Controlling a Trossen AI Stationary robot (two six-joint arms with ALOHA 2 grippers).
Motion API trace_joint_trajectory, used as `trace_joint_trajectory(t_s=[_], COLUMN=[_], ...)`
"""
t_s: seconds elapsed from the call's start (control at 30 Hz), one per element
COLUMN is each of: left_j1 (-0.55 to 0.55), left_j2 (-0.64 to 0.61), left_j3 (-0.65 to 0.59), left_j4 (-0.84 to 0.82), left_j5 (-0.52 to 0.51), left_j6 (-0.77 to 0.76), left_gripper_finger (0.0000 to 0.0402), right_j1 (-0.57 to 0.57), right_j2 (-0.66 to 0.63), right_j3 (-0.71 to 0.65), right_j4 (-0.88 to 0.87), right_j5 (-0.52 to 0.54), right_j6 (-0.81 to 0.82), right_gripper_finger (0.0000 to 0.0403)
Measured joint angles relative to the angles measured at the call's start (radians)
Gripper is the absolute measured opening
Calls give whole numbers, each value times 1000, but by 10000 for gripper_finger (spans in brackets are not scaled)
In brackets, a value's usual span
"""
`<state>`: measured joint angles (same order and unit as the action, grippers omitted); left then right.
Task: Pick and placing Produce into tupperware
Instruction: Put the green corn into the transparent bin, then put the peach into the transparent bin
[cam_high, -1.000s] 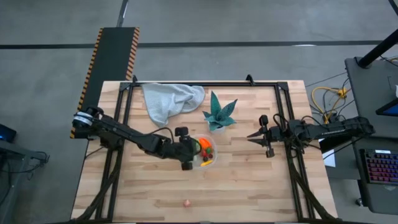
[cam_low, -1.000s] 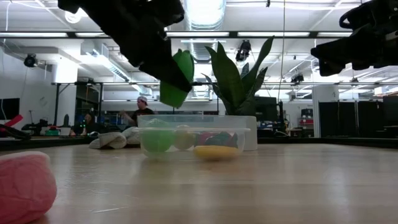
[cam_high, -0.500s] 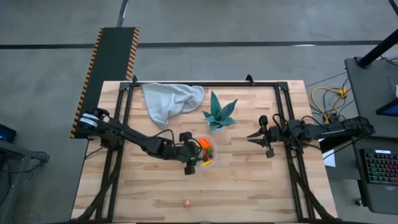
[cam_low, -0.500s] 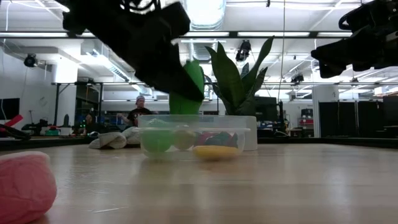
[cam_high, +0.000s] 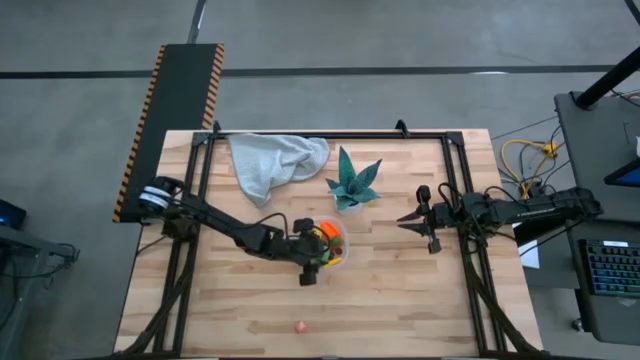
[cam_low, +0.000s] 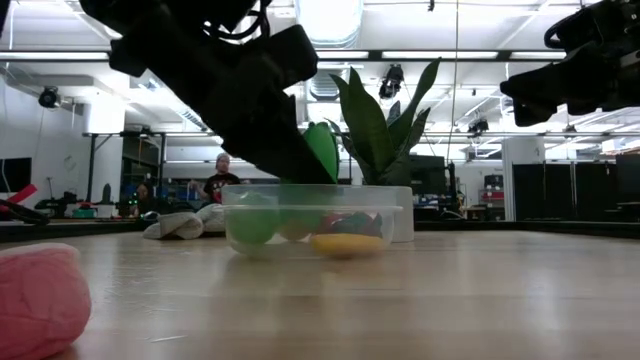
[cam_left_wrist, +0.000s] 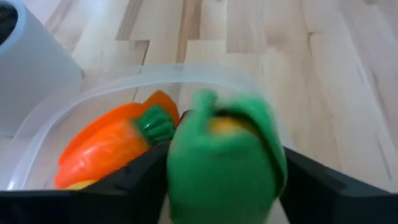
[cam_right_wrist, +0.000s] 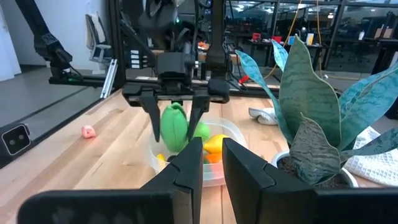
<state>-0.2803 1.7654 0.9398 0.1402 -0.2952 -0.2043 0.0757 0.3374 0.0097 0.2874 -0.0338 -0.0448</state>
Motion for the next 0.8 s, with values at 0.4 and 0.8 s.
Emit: trace_joint_trajectory(t_s=[0.4, 0.8], left_j1=[1, -16], left_j2=[-64, -230], left_j3=[12, 15], left_j4=[0, -44], left_j5=[11, 123], left_j6=[-19, -50], left_gripper_finger=[344, 346], right_j1=[0, 0], right_j2=[0, 0], right_j3=[0, 0], right_j4=[0, -12], right_j5=[0, -3], right_j6=[0, 11], right_gripper_finger=[54, 54])
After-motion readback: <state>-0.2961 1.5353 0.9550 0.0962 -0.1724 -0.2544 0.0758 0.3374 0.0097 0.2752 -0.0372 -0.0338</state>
